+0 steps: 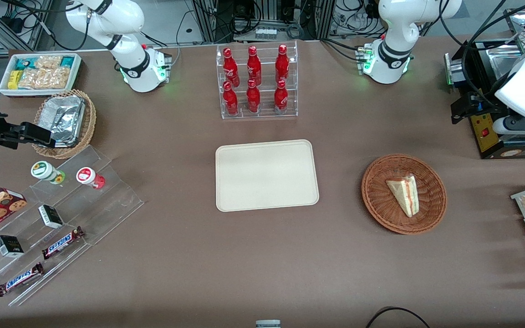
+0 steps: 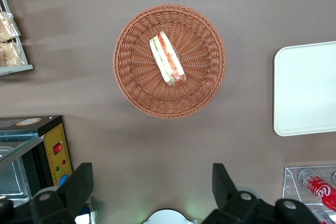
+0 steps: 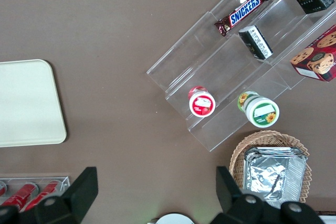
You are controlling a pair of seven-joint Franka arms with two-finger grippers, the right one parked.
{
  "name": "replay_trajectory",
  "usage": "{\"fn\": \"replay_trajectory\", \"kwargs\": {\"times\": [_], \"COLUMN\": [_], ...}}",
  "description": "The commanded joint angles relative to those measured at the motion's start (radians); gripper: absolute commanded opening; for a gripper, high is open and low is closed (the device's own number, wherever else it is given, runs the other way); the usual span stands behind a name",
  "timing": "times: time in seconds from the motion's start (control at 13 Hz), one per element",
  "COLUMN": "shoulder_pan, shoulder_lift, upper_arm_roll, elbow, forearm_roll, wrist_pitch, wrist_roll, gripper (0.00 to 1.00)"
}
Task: Place sandwich from basket to tray
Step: 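Move the left gripper over the wicker basket toward the wrapped sandwich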
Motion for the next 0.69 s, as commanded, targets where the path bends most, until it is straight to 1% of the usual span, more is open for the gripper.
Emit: {"fn": "replay_trajectory", "kwargs": {"times": [0.0,0.15,0.23,0.62], "shoulder_pan": [0.011,0.014,0.015,0.007], "shoulder_lift": [-0.001,0.016,0.031,0.115], "upper_arm_roll": [-0.006,-0.006,-0.004,-0.007], "elbow": [0.010,0.006,-0.005,-0.181], "forearm_roll": [-0.006,-0.004,-0.001,0.003], "wrist_pitch": [-0.023,-0.007,0.030,0.335], "wrist_roll": [0.018,0.018,0.017,-0.130], "gripper": [1.00,1.00,1.00,1.00]}}
